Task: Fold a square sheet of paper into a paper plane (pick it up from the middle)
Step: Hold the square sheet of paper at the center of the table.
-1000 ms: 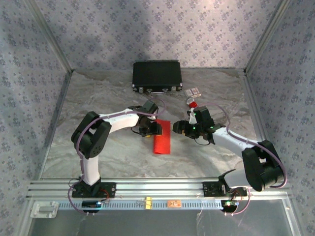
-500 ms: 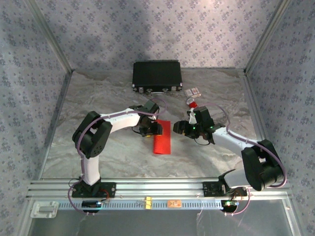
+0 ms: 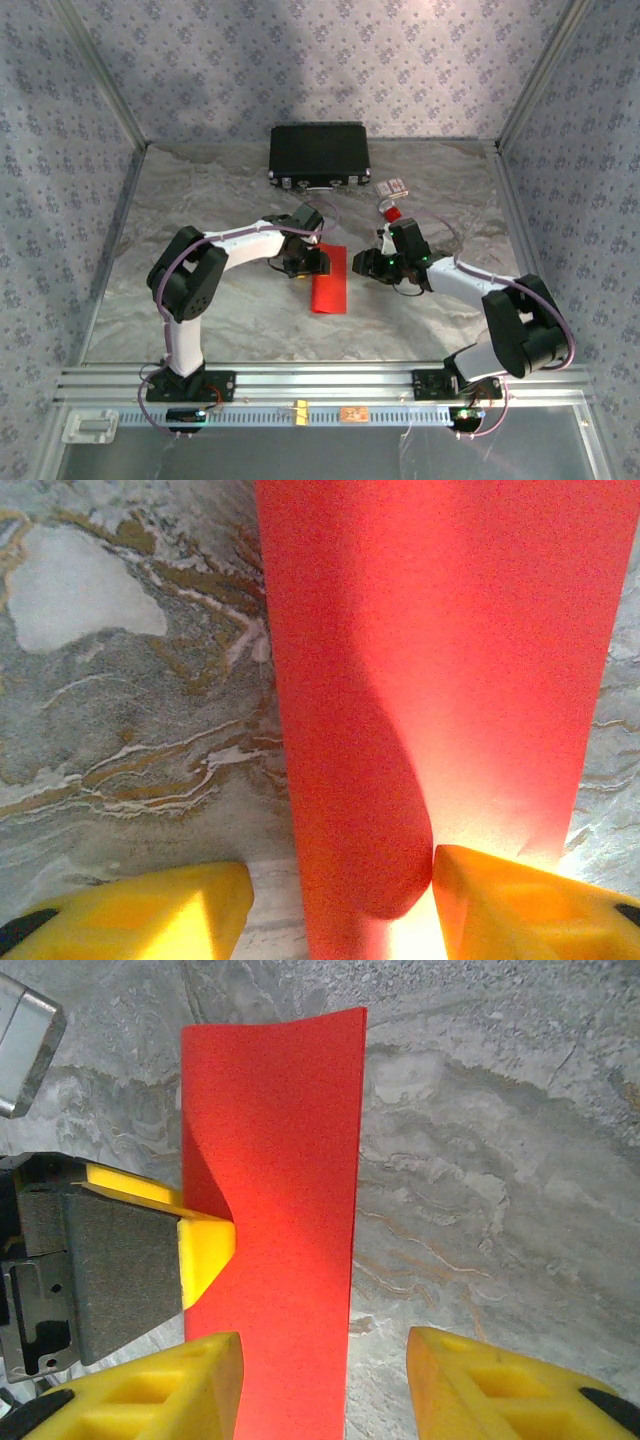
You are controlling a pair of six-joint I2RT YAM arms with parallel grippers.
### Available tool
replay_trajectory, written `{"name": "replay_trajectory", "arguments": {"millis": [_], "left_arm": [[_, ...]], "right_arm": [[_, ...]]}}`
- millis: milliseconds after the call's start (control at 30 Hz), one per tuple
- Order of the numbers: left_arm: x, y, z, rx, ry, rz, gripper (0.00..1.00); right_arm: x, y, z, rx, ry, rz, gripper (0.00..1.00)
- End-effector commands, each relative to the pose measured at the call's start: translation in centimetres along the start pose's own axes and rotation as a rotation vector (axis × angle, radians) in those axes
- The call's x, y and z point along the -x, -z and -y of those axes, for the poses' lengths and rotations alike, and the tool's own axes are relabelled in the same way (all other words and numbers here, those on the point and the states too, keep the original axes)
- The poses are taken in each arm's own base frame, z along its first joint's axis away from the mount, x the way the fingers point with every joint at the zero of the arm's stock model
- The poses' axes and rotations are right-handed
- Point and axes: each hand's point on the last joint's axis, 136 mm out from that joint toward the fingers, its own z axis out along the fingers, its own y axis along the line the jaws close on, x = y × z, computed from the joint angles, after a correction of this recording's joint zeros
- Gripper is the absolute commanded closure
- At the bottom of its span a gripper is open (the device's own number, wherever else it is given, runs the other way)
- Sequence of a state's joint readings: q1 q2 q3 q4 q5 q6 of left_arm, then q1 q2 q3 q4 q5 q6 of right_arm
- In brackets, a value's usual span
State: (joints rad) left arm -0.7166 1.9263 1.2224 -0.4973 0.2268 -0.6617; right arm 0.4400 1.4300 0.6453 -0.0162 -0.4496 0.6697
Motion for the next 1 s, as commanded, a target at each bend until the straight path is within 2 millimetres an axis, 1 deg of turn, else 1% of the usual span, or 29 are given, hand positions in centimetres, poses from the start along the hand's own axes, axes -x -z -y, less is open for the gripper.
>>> {"name": "replay_trajectory", "arguments": {"millis": [0, 100, 200, 267, 400, 533, 700, 867, 967], "left_arm": [[-1.6, -5.0, -4.2, 0.140, -0.025, -0.047, 0.45], [-1.7, -5.0, -4.2, 0.140, -0.023, -0.048, 0.45], [-1.7, -5.1, -4.2, 0.138, -0.022, -0.049, 0.45], [-1.7, -5.2, -4.2, 0.139, -0.023, -0.048, 0.44], [-1.7, -5.3, -4.3, 0.138, -0.023, -0.050, 0.45], [-1.9, -5.5, -4.5, 0.142, -0.023, -0.055, 0.45], [-2.0, -5.6, -4.5, 0.140, -0.022, -0.058, 0.45], [-2.0, -5.6, -4.4, 0.135, -0.020, -0.056, 0.44], [-1.9, -5.7, -4.1, 0.119, -0.014, -0.056, 0.44]], "right_arm": [[0.5, -0.5, -0.7, 0.012, -0.003, -0.004, 0.56], [0.1, -1.2, -1.2, 0.025, 0.005, -0.031, 0.68], [0.0, -2.1, -1.9, 0.040, 0.010, -0.051, 0.82], [-0.1, -2.8, -2.3, 0.045, 0.004, -0.068, 0.89], [-0.1, -4.2, -2.7, 0.049, -0.012, -0.083, 0.94], [-0.2, -5.6, -2.9, 0.053, -0.025, -0.099, 0.95], [-0.7, -6.9, -1.7, 0.028, -0.050, -0.132, 0.96], [-2.5, -6.8, 1.7, -0.084, -0.072, -0.164, 0.96], [-3.8, -6.9, 3.4, -0.128, -0.069, -0.211, 0.96]]}}
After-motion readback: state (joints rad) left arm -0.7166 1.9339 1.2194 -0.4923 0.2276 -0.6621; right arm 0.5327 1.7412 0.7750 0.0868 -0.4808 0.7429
